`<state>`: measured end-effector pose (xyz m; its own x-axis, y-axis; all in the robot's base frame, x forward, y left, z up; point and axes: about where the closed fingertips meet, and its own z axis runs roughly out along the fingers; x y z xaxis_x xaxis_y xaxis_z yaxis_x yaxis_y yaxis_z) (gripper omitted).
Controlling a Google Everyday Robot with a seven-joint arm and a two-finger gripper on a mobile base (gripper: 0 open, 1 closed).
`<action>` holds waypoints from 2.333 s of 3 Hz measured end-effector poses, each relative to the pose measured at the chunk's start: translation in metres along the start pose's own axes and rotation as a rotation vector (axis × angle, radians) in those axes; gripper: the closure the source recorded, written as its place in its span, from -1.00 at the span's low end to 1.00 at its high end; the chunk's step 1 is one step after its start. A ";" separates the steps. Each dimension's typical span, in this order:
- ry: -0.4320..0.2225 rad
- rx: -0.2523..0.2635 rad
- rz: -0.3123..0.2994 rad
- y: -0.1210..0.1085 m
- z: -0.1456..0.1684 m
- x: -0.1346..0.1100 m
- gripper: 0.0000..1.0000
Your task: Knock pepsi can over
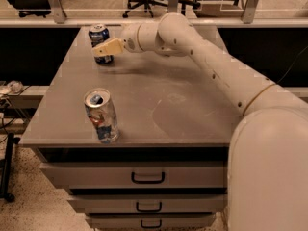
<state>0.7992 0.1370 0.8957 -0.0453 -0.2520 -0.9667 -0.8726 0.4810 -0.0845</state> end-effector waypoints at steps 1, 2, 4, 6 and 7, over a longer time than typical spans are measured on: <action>0.008 -0.033 0.009 0.007 0.016 -0.001 -0.52; 0.029 -0.039 0.019 0.010 0.019 0.001 -0.07; 0.060 -0.049 -0.016 0.008 -0.016 -0.008 0.98; 0.266 -0.102 -0.109 0.023 -0.100 -0.011 1.00; 0.456 -0.140 -0.133 0.040 -0.133 0.014 1.00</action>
Offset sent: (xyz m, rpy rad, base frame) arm 0.0003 0.0171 -0.0076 -0.0315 0.0613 0.0240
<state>0.6985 0.0409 0.9115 -0.1101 -0.6606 -0.7427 -0.9408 0.3102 -0.1365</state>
